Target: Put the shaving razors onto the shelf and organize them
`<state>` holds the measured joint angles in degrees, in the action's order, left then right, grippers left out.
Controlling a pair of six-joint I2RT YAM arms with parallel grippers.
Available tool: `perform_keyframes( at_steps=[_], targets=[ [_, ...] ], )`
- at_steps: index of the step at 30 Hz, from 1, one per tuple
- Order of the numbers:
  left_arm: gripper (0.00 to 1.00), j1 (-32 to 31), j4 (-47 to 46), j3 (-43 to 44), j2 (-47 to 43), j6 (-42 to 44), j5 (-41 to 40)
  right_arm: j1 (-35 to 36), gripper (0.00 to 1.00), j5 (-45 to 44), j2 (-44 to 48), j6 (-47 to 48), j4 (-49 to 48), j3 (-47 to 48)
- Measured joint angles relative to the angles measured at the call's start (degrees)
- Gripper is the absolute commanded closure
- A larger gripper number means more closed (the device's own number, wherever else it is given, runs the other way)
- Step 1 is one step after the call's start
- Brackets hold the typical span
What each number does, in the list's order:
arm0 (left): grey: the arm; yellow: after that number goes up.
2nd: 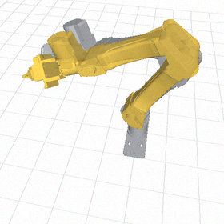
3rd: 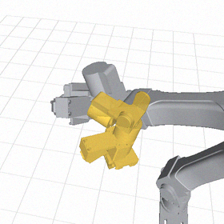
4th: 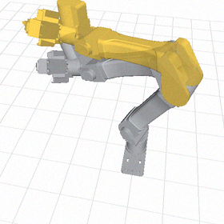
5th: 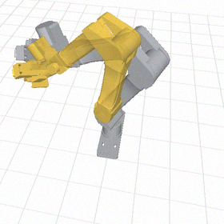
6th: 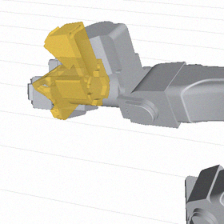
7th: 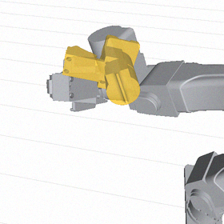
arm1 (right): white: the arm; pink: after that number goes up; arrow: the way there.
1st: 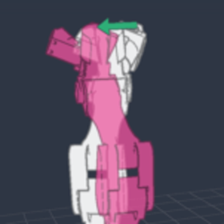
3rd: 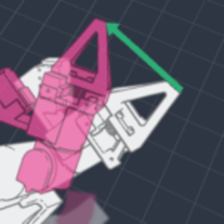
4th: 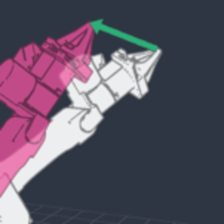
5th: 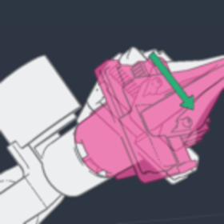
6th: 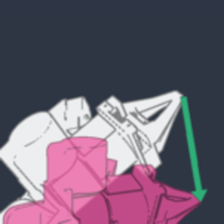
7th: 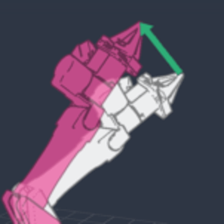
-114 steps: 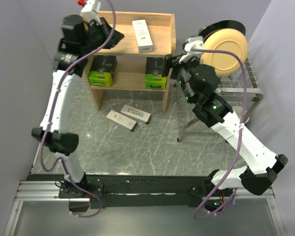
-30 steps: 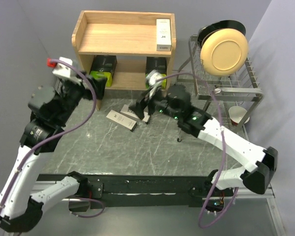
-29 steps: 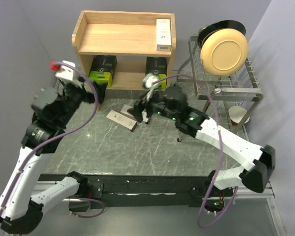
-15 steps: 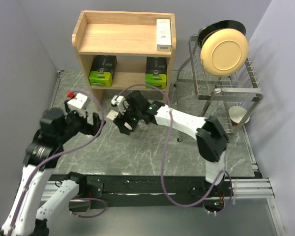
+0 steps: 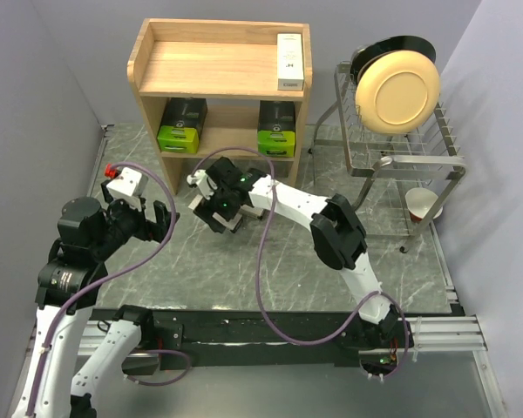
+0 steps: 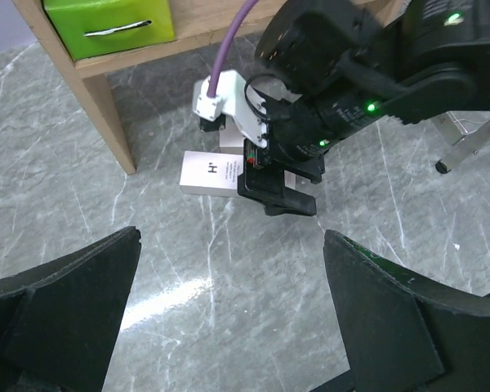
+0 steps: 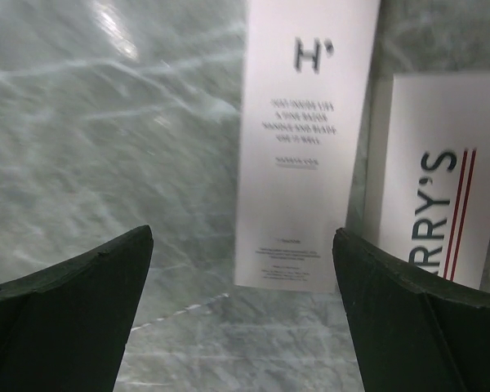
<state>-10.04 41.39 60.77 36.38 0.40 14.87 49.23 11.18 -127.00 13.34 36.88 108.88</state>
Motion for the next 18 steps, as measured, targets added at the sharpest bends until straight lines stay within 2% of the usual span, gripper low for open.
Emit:
perform_keyframes(
  at_steps=[4, 7, 12, 18],
  targets=[
    [0.01, 0.87, -0.33, 0.00, 0.48, -1.09, 0.44, -0.94, 0.02, -2.12, -1.64, -0.26, 1.75, 0.00],
    [0.01, 1.84, -0.68, 0.00, 1.03, -1.77, 0.96, -1.75, 0.05, -2.89, -2.51, -0.22, 1.90, 0.00],
    [0.01, 3.37, -1.44, -0.02, 1.81, -2.78, 2.05, -2.32, 0.16, -3.13, -3.56, 1.42, 2.23, -0.31],
    [0.01, 3.91, -1.31, -0.02, 2.69, -1.33, 2.29, -1.20, 0.30, -1.64, -2.97, 8.63, 0.72, -4.87]
  ],
)
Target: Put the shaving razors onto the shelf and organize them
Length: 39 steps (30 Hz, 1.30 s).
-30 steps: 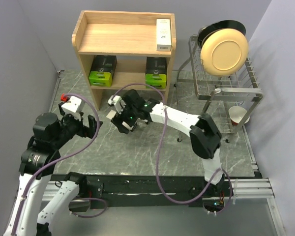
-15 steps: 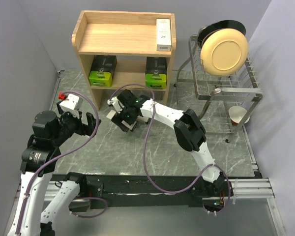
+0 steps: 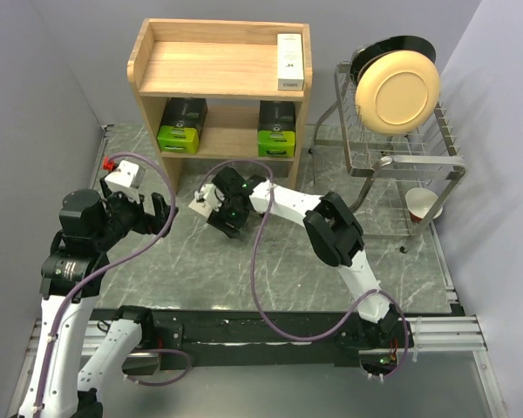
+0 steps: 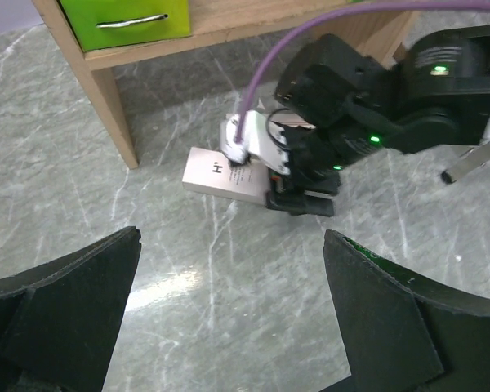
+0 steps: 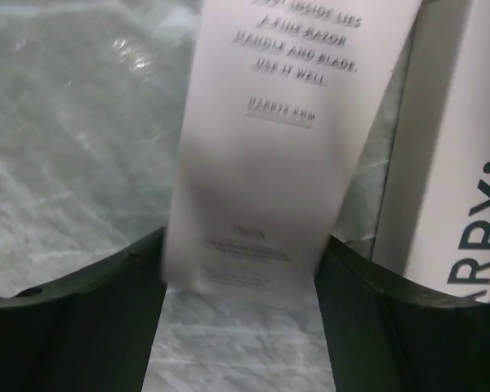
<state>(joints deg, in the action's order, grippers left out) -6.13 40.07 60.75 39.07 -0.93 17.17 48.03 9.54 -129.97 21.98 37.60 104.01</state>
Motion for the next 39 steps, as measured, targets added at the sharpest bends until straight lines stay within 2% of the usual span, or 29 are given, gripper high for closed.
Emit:
perform_keyframes(
  at_steps=[7, 11, 13, 16, 17, 19, 21, 22, 25, 28, 33, 39],
  targets=[
    [0.01, 0.07, 2.12, 0.02, 0.15, 8.68, -0.07, 3.89, 0.47, 1.95, 8.26, 14.27, -3.58, -12.92],
    [0.01, 0.07, 4.15, 0.24, 0.35, 14.62, -0.04, 5.55, 0.49, 3.32, 12.24, 22.95, -4.59, -18.95],
    [0.01, 0.07, 5.11, 0.39, 0.61, 17.31, 0.22, 5.75, 0.48, 3.87, 14.23, 27.36, -5.20, -21.90],
    [0.00, 0.07, 6.36, 0.39, 1.22, 22.34, 1.49, 5.68, 0.36, 4.04, 18.56, 35.08, -7.82, -28.35],
    [0.00, 0.07, 6.91, 0.39, 1.44, 24.35, 1.97, 5.60, 0.28, 3.76, 20.20, 37.29, -8.83, -30.69],
    [0.00, 0.07, 8.70, 0.39, 2.25, 29.09, 3.15, 5.57, 0.23, 3.37, 22.75, 39.69, -9.99, -34.16],
    [0.01, 0.07, 10.73, 0.35, 3.56, 34.47, 4.46, 5.46, 0.16, 3.50, 24.06, 39.65, -9.57, -35.15],
    [0.00, 0.07, 11.98, 0.26, 4.37, 36.87, 5.35, 5.31, 0.00, 3.85, 24.61, 38.71, -9.53, -35.08],
    [0.00, 0.07, 16.02, -1.31, 7.91, 45.44, 8.61, 4.52, 0.00, 6.27, 27.78, 35.34, -9.25, -34.91],
    [0.00, -0.68, 17.35, -3.61, 12.33, 49.59, 10.91, 3.52, 0.00, 9.25, 35.01, 30.69, -10.16, -36.59],
    [0.02, -8.68, 13.75, -6.23, 20.50, 50.12, 10.78, 1.70, 0.00, 13.94, 51.84, 20.37, -13.46, -42.27],
    [0.11, -19.32, 5.66, -8.13, 26.01, 45.90, 8.13, 1.09, 0.00, 10.93, 65.88, 8.83, -14.86, -45.46]
  ],
)
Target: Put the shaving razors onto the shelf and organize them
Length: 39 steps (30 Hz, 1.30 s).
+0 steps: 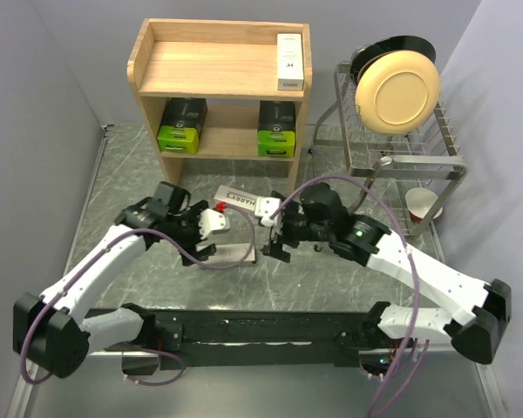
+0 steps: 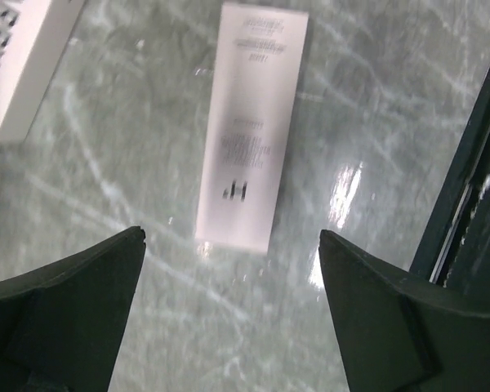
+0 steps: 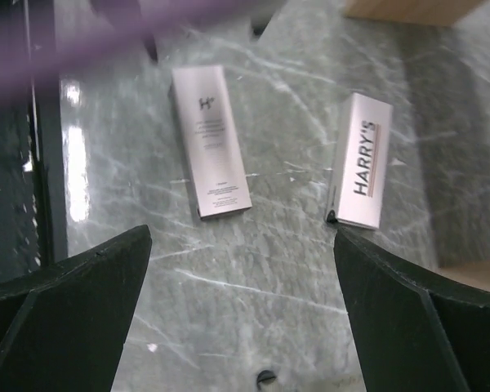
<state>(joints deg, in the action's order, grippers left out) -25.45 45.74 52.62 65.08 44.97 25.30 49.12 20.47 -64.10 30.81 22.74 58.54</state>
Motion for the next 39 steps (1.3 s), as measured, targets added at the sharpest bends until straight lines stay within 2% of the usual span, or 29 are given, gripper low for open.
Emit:
perform_keyframes(
  at_steps=[7, 17, 23, 27, 32, 36, 39],
  targets=[
    [0.10, -8.28, -8.72, -1.55, 8.72, -6.25, -4.83, -2.10, 0.00, -3.91, 3.80, -8.90, 0.24, -0.50],
    [0.10, -12.31, -17.44, -2.54, 18.05, -10.93, -10.97, -9.79, 0.00, -3.39, 4.85, -14.95, 0.85, -1.88],
    [0.13, -14.14, -19.54, -2.45, 20.96, -11.78, -11.91, -11.41, 0.00, -3.23, 5.51, -16.20, 0.79, -2.34],
    [0.28, -15.32, -21.38, -2.38, 22.34, -12.74, -13.53, -11.72, 0.00, -3.23, 6.54, -16.52, 0.79, -3.41],
    [0.32, -15.63, -21.16, -1.07, 26.01, -14.43, -15.65, -12.13, 0.00, -3.48, 7.13, -16.65, 0.79, -4.46],
    [0.49, -15.63, -20.76, -0.76, 26.69, -15.56, -16.63, -12.24, 0.00, -3.19, 7.80, -16.92, 0.44, -5.40],
    [0.54, -15.63, -18.53, 0.63, 26.77, -16.81, -16.83, -12.26, 0.00, -2.99, 8.37, -17.27, 0.31, -5.42]
  ],
)
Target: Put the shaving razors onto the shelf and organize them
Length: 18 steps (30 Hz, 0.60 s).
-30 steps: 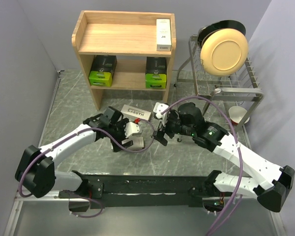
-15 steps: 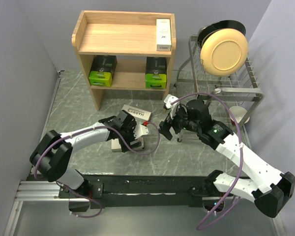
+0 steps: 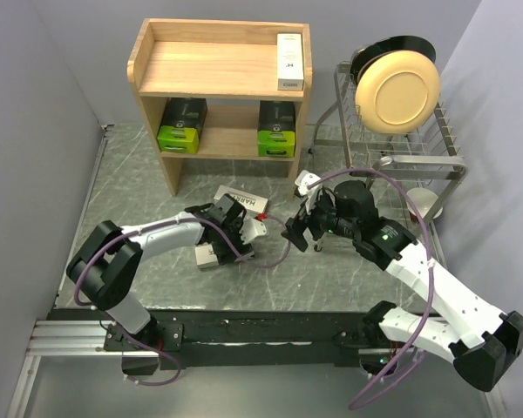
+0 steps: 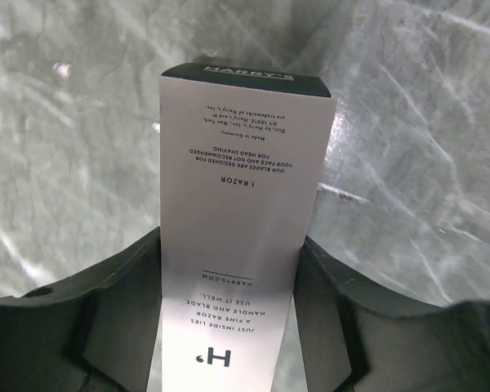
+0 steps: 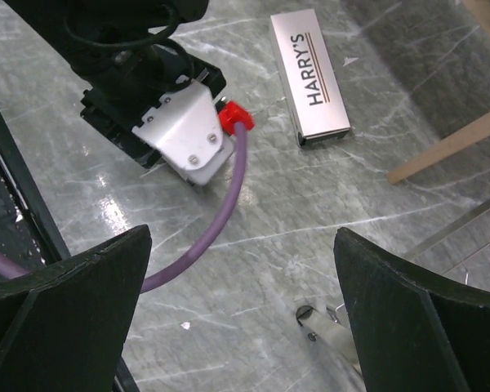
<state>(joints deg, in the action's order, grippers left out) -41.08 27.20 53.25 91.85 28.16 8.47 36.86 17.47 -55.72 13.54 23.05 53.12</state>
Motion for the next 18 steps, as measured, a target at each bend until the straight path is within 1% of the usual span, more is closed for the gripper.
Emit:
perform_keyframes(
  at_steps=[4, 7, 9, 12, 14, 18],
  targets=[
    [0.58, 0.02, 5.86, 5.64, -0.81, -3.61, -0.13, 0.00, 0.00, -0.17, 1.11, -0.24, -0.37, -0.02],
    [0.59, 0.02, 9.77, 11.08, -5.60, -6.67, 0.66, 0.00, 0.00, -0.63, 1.70, -0.72, -2.03, -0.11],
    [0.58, -0.37, 12.33, 16.02, -9.64, -7.85, 0.52, 0.13, 0.00, -0.24, 1.73, -2.10, -6.23, -0.04],
    [0.59, -1.22, 14.45, 23.41, -13.00, -8.41, -0.39, 0.66, 0.00, 0.92, 2.12, -4.04, -14.03, 1.57],
    [0.61, -1.22, 14.71, 26.86, -14.21, -8.44, -1.95, 0.83, 0.00, 1.16, 2.38, -5.05, -17.92, 2.64],
    [0.60, -1.22, 14.58, 32.50, -14.67, -8.55, -5.51, 0.85, 0.00, 1.09, 3.04, -6.16, -22.82, 3.72]
  ],
)
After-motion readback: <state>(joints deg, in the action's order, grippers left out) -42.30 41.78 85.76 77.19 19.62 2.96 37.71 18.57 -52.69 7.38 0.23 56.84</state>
